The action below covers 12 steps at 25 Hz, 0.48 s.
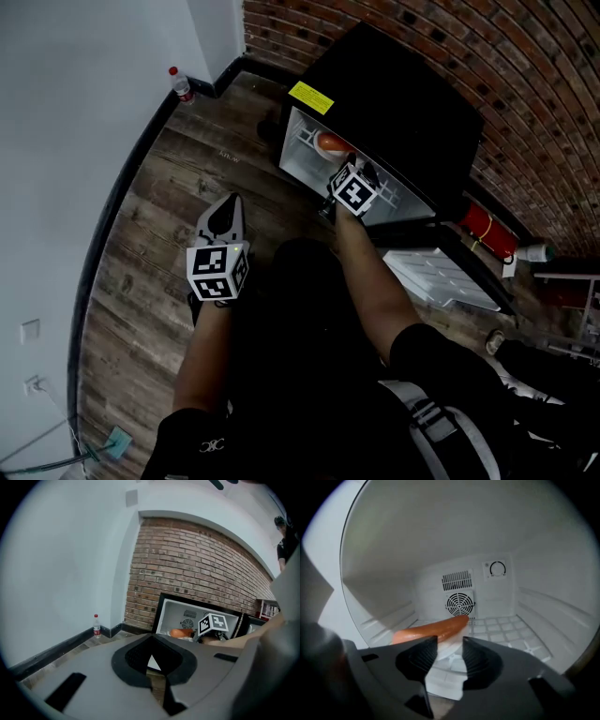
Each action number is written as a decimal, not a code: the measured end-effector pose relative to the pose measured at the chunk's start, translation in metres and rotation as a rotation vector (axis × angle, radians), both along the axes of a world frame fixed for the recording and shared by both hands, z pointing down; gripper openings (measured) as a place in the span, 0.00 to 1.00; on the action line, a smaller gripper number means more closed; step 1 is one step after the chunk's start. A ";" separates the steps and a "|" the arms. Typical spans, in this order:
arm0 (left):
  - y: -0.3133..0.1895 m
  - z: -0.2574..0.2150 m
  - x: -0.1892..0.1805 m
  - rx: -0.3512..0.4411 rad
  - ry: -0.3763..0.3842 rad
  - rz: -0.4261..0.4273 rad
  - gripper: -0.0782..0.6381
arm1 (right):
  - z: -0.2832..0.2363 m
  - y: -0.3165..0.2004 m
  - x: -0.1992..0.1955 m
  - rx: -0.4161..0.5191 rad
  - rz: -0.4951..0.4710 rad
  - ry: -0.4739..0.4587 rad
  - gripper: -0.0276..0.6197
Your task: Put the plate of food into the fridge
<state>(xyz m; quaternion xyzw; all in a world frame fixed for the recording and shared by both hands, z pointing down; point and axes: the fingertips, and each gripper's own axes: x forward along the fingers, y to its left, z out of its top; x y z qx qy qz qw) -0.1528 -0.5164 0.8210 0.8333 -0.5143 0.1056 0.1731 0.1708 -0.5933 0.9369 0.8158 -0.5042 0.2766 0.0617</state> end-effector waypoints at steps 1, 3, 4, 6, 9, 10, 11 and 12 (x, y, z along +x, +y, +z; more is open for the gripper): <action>-0.002 0.000 0.002 0.001 0.003 0.001 0.10 | -0.004 0.003 -0.003 -0.002 -0.028 0.009 0.22; -0.005 -0.002 0.008 0.004 0.008 0.006 0.10 | -0.012 0.011 -0.013 -0.002 -0.117 0.039 0.07; -0.007 -0.004 0.012 0.006 0.011 0.011 0.10 | -0.016 0.015 -0.021 0.005 -0.176 0.058 0.07; -0.010 -0.007 0.021 0.009 0.016 0.024 0.10 | -0.030 0.024 -0.040 0.038 -0.291 0.101 0.07; -0.017 -0.017 0.036 0.007 0.024 0.050 0.10 | -0.072 0.036 -0.066 0.113 -0.408 0.150 0.06; -0.018 -0.024 0.040 0.001 0.028 0.057 0.10 | -0.090 0.039 -0.073 0.135 -0.432 0.151 0.06; -0.018 -0.033 0.044 -0.009 0.032 0.063 0.10 | -0.111 0.043 -0.079 0.152 -0.452 0.144 0.06; -0.017 -0.046 0.048 -0.022 0.037 0.067 0.10 | -0.132 0.048 -0.086 0.164 -0.469 0.130 0.06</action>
